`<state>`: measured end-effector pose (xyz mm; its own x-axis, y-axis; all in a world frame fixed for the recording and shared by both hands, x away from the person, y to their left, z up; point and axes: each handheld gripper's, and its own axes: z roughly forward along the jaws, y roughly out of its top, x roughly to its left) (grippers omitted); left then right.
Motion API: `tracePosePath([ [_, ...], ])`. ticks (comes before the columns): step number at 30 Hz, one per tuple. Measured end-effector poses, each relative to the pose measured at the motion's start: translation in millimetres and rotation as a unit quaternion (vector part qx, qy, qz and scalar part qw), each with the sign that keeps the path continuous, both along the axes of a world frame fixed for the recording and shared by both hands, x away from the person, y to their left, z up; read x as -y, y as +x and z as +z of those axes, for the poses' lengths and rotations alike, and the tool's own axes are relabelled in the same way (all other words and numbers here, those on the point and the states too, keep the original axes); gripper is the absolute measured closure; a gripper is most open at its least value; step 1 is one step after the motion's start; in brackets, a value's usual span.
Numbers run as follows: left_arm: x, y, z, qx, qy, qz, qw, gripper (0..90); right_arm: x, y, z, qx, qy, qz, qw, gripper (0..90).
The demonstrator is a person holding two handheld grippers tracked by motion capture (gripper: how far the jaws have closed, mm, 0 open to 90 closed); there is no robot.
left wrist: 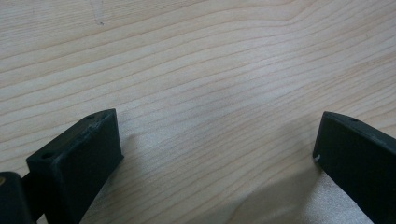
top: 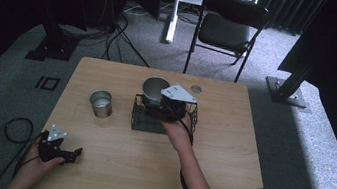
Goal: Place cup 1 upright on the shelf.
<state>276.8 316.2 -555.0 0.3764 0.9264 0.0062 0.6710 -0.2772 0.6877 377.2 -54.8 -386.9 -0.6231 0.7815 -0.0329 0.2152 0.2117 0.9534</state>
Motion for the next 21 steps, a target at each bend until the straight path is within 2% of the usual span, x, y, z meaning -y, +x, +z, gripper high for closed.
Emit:
tracePosePath([
  [2,0.0,0.0,0.0,0.0,0.0,0.0,1.0,1.6,2.3,1.4,0.0,0.001,-0.003,-0.005,1.0,14.6],
  [4,0.0,0.0,0.0,0.0,0.0,0.0,1.0,1.6,10.1,5.7,-0.4,0.004,-0.008,-0.031,0.9995,14.6],
  [7,0.1,-0.1,0.0,-0.001,-0.001,0.0,1.0,1.6,13.9,8.7,-1.4,0.003,-0.01,-0.045,0.9989,14.7],
  [13,0.0,0.0,0.0,-0.001,0.0,0.0,1.0,1.6,26.3,17.7,-10.0,-0.01,-0.011,-0.094,0.9955,14.7],
  [21,0.0,-0.1,0.0,0.0,0.0,0.0,1.0,1.6,39.2,29.1,-23.8,-0.026,-0.015,-0.13,0.991,14.6],
])
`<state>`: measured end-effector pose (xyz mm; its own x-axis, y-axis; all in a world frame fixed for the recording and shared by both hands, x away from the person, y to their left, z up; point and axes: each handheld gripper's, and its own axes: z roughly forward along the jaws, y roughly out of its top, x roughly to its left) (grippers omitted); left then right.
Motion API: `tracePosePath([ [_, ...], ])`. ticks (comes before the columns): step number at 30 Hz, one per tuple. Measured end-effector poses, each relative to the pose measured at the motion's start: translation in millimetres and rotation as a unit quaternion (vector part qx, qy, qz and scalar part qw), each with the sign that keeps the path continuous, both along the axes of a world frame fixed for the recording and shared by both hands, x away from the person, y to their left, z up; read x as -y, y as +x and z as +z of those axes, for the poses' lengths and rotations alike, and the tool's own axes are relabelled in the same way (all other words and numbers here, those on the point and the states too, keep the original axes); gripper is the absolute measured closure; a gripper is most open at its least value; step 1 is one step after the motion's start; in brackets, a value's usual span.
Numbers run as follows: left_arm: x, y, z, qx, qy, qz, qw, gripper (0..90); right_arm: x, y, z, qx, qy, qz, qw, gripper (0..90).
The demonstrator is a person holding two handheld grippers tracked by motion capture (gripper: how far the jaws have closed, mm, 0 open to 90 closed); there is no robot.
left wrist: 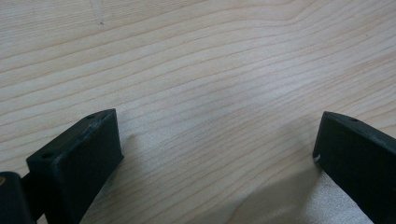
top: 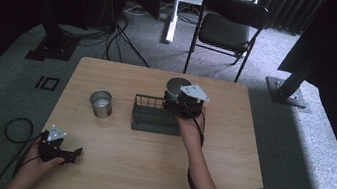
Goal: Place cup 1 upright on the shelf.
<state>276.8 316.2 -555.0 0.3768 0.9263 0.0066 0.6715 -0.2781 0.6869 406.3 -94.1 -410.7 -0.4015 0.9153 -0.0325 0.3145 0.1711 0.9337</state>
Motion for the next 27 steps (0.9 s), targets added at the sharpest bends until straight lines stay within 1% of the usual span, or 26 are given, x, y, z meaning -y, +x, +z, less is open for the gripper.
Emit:
tracePosePath([
  [2,0.0,0.0,0.0,0.0,0.0,0.0,1.0,1.6,3.0,1.8,-3.5,-0.007,0.009,-0.006,0.9999,14.6],
  [5,0.0,0.0,0.0,0.0,0.0,0.0,1.0,1.7,4.8,2.6,-9.7,-0.013,0.009,-0.015,0.9998,14.6],
  [9,0.0,0.0,0.0,0.0,0.0,0.0,1.0,1.6,5.3,5.2,-18.6,-0.02,0.0,-0.029,0.9994,14.6],
  [14,0.0,0.0,0.0,0.0,0.0,0.0,1.0,1.7,5.4,7.8,-27.9,-0.033,-0.003,-0.044,0.9985,14.6],
  [16,0.0,0.0,0.0,0.0,0.0,0.0,1.0,1.6,5.6,8.8,-31.6,-0.035,0.0,-0.043,0.9985,14.6],
  [19,0.0,0.0,0.0,0.0,0.0,0.0,1.0,1.7,3.6,10.3,-38.0,-0.042,-0.011,-0.04,0.9983,14.6],
  [20,0.0,0.0,0.0,0.0,0.0,0.0,1.0,1.6,3.6,10.7,-39.9,-0.045,-0.007,-0.039,0.9982,14.6],
  [22,0.0,0.0,0.0,0.0,0.0,0.0,1.0,1.7,3.8,11.4,-43.2,-0.049,-0.007,-0.045,0.9978,14.6],
  [24,0.0,0.0,0.0,0.0,0.0,0.0,1.0,1.6,4.6,11.9,-45.5,-0.055,0.001,-0.045,0.9974,14.6],
  [25,0.0,0.0,0.0,0.0,0.0,0.0,1.0,1.7,4.3,12.1,-46.7,-0.053,-0.002,-0.048,0.9975,14.6],
  [27,0.0,0.0,0.0,0.0,0.0,0.0,1.0,1.7,4.4,12.3,-48.6,-0.056,0.001,-0.051,0.9972,14.6],
])
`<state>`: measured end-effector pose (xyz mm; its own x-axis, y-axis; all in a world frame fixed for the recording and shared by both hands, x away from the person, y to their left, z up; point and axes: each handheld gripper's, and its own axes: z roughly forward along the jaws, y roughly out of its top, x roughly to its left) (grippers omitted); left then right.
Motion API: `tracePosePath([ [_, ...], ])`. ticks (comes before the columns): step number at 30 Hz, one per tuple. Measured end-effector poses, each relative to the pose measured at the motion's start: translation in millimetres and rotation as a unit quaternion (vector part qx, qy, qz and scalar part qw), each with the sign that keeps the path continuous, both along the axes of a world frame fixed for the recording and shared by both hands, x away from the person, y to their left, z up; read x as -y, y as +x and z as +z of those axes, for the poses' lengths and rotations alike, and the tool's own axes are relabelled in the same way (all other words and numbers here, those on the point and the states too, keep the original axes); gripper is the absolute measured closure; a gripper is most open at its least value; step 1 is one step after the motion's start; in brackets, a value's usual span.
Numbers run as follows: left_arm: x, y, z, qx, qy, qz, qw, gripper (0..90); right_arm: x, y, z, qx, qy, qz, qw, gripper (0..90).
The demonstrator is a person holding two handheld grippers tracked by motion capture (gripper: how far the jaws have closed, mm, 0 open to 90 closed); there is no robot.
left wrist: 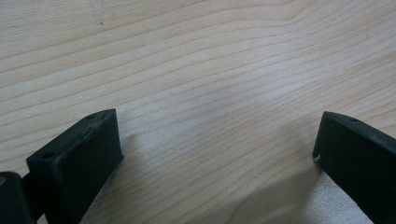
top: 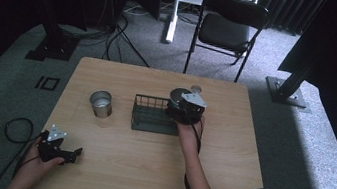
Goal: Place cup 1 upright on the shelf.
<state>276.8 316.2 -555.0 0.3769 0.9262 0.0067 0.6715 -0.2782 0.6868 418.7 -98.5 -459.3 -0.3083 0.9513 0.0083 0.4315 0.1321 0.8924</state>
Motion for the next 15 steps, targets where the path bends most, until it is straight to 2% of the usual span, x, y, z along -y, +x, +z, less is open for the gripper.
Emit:
tracePosePath([
  [8,0.0,0.0,0.0,0.0,0.0,0.0,1.0,1.7,-1.7,-3.4,-7.8,0.002,-0.007,0.0,1.0,14.5],
  [12,0.0,0.0,0.0,0.0,0.0,0.0,1.0,1.6,-0.3,-6.7,-10.9,0.009,0.002,-0.006,0.9999,14.6],
  [15,0.0,0.0,0.0,0.0,0.0,0.0,1.0,1.7,-2.5,-9.4,-13.1,0.017,-0.002,-0.008,0.9998,14.6],
])
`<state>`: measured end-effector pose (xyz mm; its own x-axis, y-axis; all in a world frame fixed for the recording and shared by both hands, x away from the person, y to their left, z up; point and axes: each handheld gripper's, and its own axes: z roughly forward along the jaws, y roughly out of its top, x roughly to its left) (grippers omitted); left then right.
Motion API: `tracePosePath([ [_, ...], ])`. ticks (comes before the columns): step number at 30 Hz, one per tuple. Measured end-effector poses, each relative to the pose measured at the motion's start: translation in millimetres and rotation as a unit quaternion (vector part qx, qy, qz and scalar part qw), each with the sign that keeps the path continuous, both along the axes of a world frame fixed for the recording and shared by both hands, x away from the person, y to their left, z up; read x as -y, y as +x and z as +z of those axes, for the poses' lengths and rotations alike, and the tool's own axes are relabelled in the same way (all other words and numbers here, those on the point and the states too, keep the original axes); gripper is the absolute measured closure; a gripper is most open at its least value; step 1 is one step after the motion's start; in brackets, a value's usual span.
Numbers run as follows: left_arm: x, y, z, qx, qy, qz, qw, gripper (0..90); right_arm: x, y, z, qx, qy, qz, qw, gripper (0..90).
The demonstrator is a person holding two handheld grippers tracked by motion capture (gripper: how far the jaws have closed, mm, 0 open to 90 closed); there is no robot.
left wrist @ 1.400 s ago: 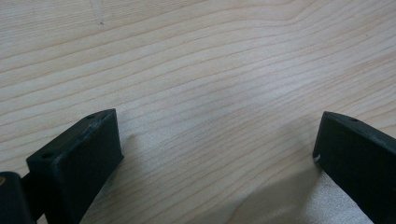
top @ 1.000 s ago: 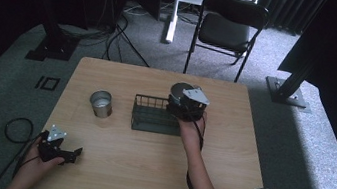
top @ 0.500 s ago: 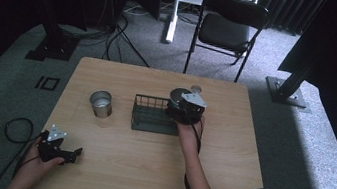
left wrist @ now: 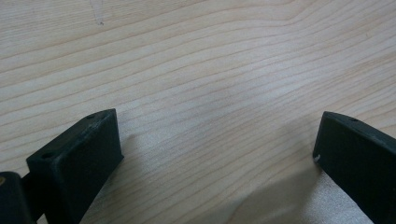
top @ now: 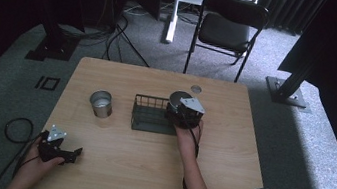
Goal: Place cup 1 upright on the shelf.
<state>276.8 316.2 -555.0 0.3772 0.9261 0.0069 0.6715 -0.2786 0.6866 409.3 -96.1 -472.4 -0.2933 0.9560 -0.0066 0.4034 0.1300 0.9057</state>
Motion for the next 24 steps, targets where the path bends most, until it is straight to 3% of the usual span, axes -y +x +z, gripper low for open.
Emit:
tracePosePath([
  [5,0.0,0.0,0.0,0.0,0.0,0.0,1.0,1.7,1.6,-1.8,-2.0,0.005,0.013,-0.006,0.9999,14.5],
  [7,0.0,0.0,0.0,0.0,0.0,0.0,1.0,1.7,0.4,-0.6,-1.1,-0.006,0.009,0.001,0.9999,14.2],
  [10,0.0,0.0,0.0,0.0,0.0,0.0,1.0,1.6,2.1,2.7,-0.7,-0.029,0.025,0.009,0.9992,10.5],
  [15,0.0,0.0,0.0,0.0,0.0,0.0,1.0,1.6,7.2,-1.4,0.1,-0.021,0.041,0.016,0.9988,10.5],
  [24,0.0,0.0,0.0,0.0,0.0,0.0,1.0,1.7,9.2,-8.1,0.8,-0.016,0.031,0.027,0.999,10.5],
])
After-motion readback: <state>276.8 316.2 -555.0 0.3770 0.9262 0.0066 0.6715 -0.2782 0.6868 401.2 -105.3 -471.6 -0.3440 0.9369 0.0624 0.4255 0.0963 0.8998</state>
